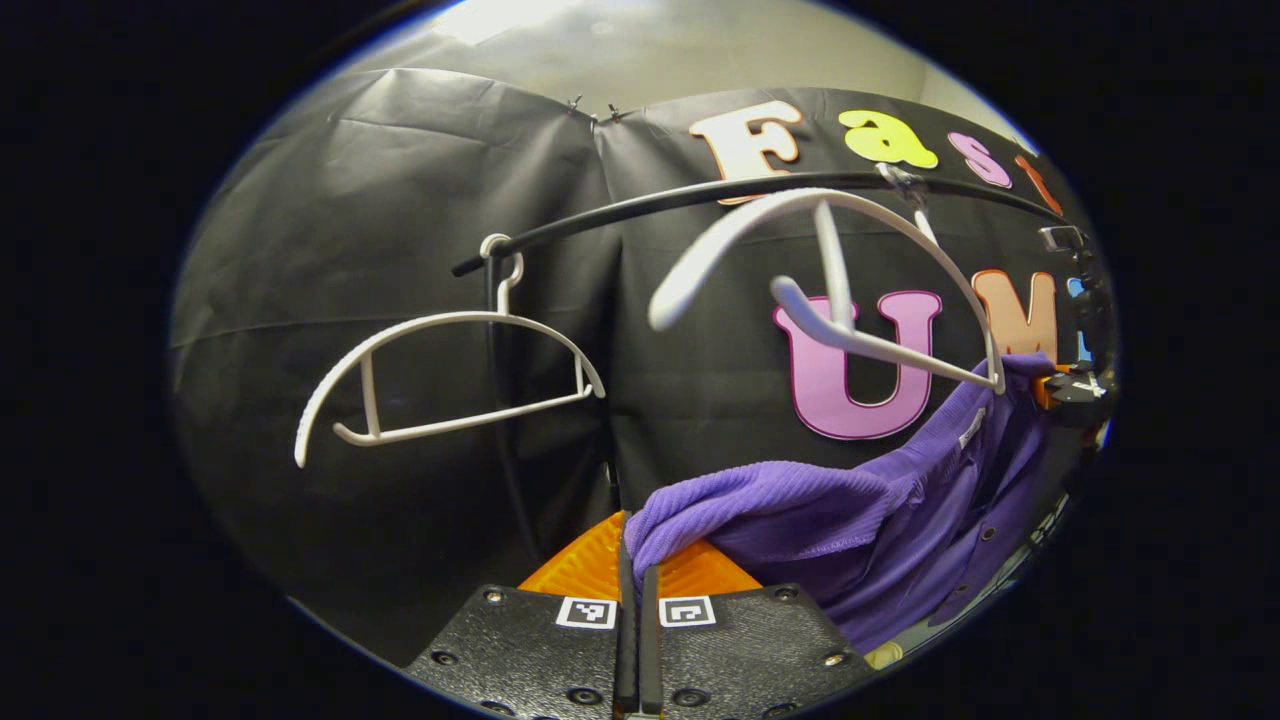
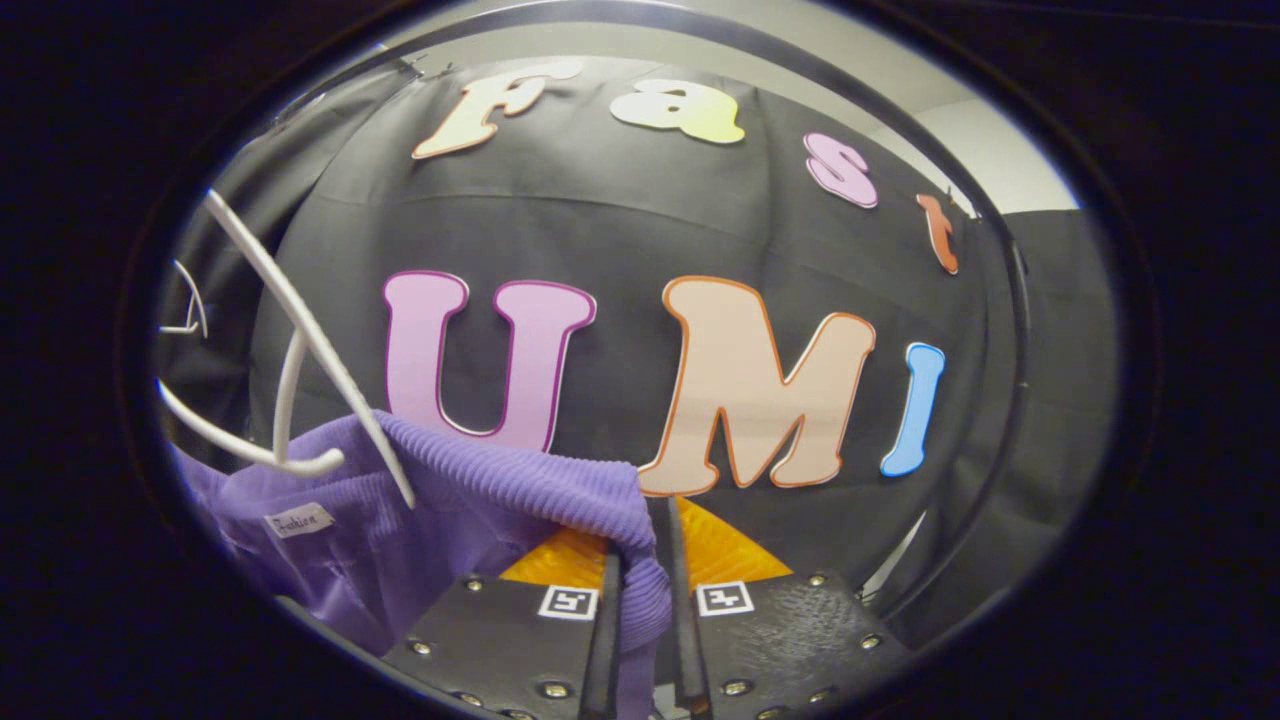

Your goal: Grasp the clothes on the hanger with both hands and then place them into the laundry hamper below.

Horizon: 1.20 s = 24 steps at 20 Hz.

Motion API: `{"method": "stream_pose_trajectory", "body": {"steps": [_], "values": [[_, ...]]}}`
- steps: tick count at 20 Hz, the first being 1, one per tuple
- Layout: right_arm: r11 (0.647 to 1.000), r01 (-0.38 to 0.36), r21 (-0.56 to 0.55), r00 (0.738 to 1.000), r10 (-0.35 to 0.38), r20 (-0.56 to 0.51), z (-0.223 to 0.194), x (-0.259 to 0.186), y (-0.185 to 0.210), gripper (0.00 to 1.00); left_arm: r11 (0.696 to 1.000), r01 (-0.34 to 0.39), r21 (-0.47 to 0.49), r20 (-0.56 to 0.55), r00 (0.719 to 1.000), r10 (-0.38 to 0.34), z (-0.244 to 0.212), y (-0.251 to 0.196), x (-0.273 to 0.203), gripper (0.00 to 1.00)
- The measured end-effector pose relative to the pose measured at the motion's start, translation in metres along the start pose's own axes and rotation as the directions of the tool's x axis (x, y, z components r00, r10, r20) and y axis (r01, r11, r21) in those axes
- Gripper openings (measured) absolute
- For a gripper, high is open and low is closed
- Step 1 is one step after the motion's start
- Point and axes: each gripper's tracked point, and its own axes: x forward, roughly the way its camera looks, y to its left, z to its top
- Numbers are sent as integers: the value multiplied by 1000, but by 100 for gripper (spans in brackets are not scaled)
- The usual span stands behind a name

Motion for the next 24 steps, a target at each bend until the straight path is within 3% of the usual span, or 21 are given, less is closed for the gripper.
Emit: {"method": "stream_pose_trajectory", "body": {"steps": [15,24], "values": [[999,-22,-27,993,19,-112,-59,-49,1,22,991,132,26,-56,990,-130,-27,-41,-18,1],[983,-182,12,972,182,-147,-86,-91,52,22,962,271,34,-115,957,-266,-55,-96,-17,1]]}}
